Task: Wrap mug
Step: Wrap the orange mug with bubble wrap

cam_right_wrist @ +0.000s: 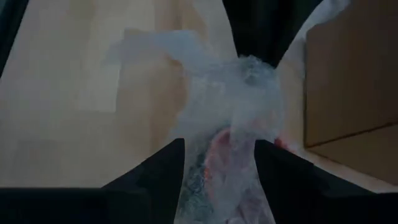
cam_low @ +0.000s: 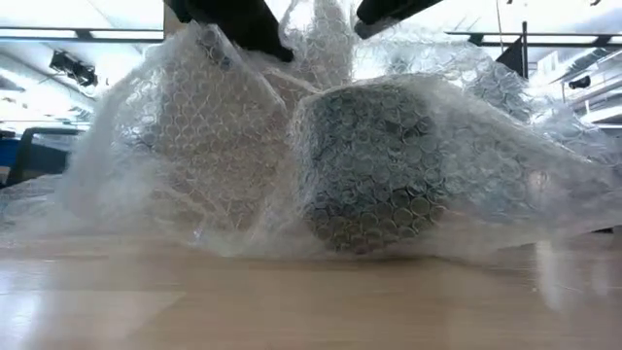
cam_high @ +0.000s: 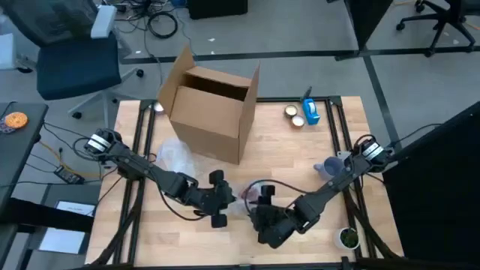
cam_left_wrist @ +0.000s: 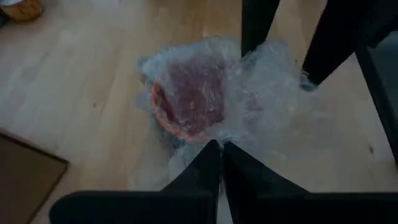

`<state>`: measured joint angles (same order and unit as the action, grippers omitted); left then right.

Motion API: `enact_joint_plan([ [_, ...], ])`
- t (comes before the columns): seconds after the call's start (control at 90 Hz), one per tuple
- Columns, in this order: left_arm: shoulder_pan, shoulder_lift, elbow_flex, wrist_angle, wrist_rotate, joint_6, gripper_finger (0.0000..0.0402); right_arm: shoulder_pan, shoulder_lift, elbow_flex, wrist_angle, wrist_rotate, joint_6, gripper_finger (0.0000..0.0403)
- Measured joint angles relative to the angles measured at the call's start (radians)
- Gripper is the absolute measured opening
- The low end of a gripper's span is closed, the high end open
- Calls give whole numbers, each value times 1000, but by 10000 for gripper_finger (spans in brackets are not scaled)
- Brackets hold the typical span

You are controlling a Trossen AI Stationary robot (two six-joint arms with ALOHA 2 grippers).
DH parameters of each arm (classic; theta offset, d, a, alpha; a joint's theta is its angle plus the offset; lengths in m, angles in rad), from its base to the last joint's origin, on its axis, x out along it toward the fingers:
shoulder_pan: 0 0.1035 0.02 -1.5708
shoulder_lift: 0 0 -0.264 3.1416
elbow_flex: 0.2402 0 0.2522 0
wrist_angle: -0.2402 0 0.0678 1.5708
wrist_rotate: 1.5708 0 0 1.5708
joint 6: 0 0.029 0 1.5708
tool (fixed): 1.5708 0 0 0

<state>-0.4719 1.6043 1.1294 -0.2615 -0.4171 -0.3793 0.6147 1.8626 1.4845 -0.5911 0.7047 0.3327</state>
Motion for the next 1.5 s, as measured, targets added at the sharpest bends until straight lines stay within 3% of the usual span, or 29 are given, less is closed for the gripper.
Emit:
enact_joint_plan([
  [0.233,-6,0,0,-4,34,-22,0,-60,0,0,-13,15,-26,138],
  [0.522,-15,1,0,-2,38,-21,0,-114,0,0,-12,-81,-174,9],
  [0.756,-18,-14,0,-9,100,33,1,-162,0,0,38,-94,-342,2],
  [0.944,-36,-73,0,-97,116,61,1,-205,0,0,109,-195,-503,1],
  [1.244,-90,-133,0,-306,114,-18,1,-269,0,1,141,-360,-519,0],
  [1.5,-165,-133,0,-405,108,-121,1,-307,0,1,167,-414,-518,0],
])
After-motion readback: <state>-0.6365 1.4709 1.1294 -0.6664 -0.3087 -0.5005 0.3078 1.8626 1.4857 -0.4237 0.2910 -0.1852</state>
